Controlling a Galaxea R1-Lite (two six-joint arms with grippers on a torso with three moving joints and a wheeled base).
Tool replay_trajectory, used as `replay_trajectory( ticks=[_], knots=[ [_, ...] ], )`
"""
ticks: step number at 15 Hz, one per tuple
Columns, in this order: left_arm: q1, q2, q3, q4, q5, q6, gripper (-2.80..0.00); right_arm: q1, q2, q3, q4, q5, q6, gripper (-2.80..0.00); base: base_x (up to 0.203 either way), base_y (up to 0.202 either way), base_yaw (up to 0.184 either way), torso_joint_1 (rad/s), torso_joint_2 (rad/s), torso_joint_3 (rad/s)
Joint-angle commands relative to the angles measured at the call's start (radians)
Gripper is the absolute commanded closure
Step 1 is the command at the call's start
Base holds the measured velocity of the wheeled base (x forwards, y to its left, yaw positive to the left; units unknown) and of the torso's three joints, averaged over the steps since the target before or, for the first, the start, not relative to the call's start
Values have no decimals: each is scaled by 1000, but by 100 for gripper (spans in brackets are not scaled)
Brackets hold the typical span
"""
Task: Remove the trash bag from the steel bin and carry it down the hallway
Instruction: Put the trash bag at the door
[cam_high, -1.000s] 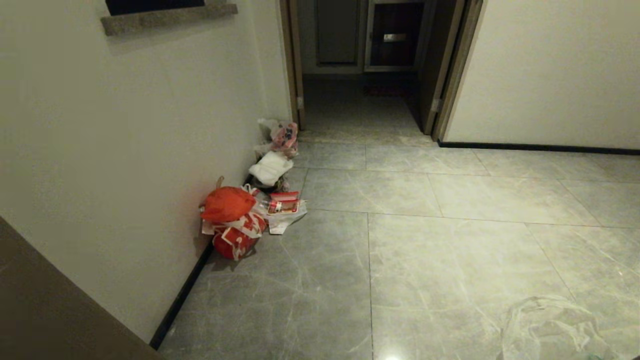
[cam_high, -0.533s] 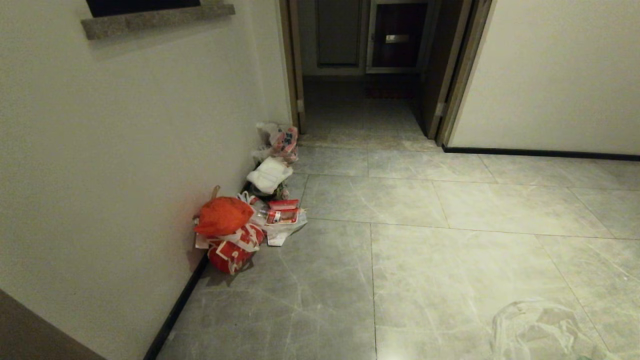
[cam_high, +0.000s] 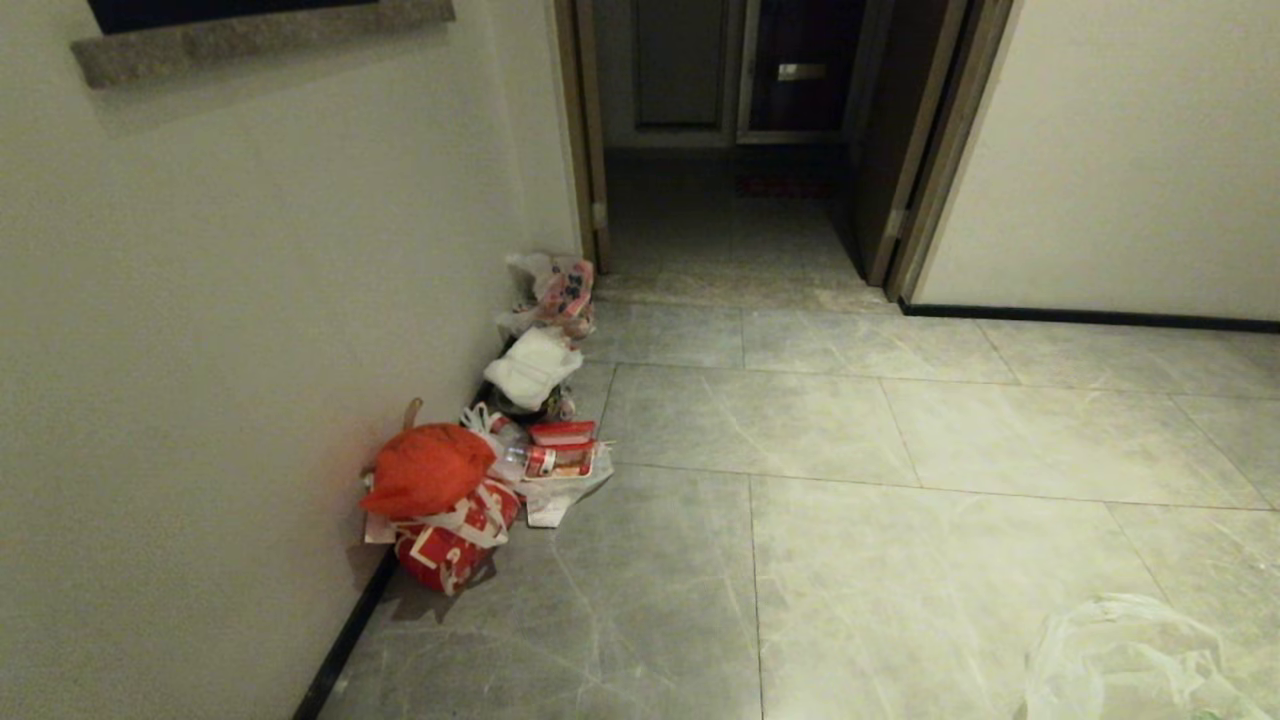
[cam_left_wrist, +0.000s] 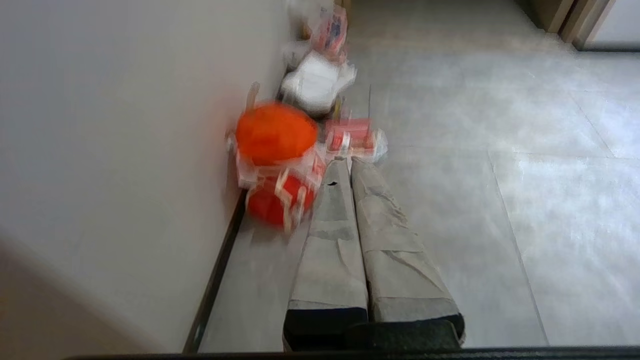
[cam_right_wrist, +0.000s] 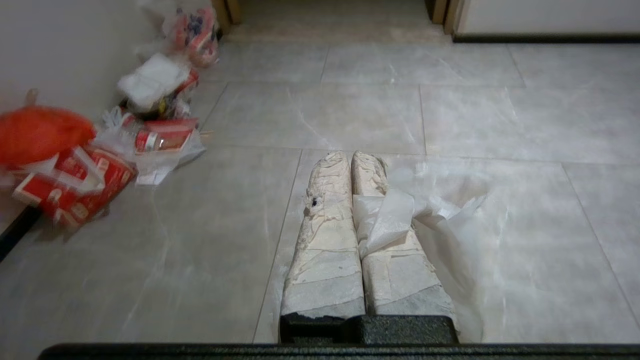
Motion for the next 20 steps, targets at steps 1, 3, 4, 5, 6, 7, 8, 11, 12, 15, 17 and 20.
replay_trajectory(
  ticks=[1,3,4,5,6,7,8,11,12,15,17,20],
  knots=[
    [0,0,2,1,0,-1,0,0,0,3,0,-1,0,0,197,0,-2,-2,2,7],
    [0,0,2,1,0,-1,0,0,0,3,0,0,0,0,188,0,2,2,3,0],
    [0,0,2,1,2,-1,0,0,0,3,0,-1,0,0,195,0,2,1,-1,-4],
    [0,0,2,1,0,-1,0,0,0,3,0,-1,0,0,190,0,2,7,2,-2],
    [0,0,2,1,0,-1,0,0,0,3,0,1,0,0,188,0,2,-1,3,-2],
    [0,0,2,1,0,-1,0,0,0,3,0,1,0,0,193,0,0,2,3,-1],
    [1,0,2,1,2,-1,0,0,0,3,0,0,0,0,193,0,1,2,-2,-2],
    [0,0,2,1,2,-1,0,0,0,3,0,-1,0,0,188,0,0,1,1,3],
    [0,0,2,1,0,-1,0,0,0,3,0,1,-2,0,182,0,5,2,2,3],
    [0,0,2,1,0,-1,0,0,0,3,0,1,0,0,192,0,1,3,-1,2],
    [0,0,2,1,0,-1,0,0,0,3,0,1,-2,0,184,0,3,4,2,0],
    [0,0,2,1,0,-1,0,0,0,3,2,1,-2,0,191,0,1,1,2,1]
  ],
)
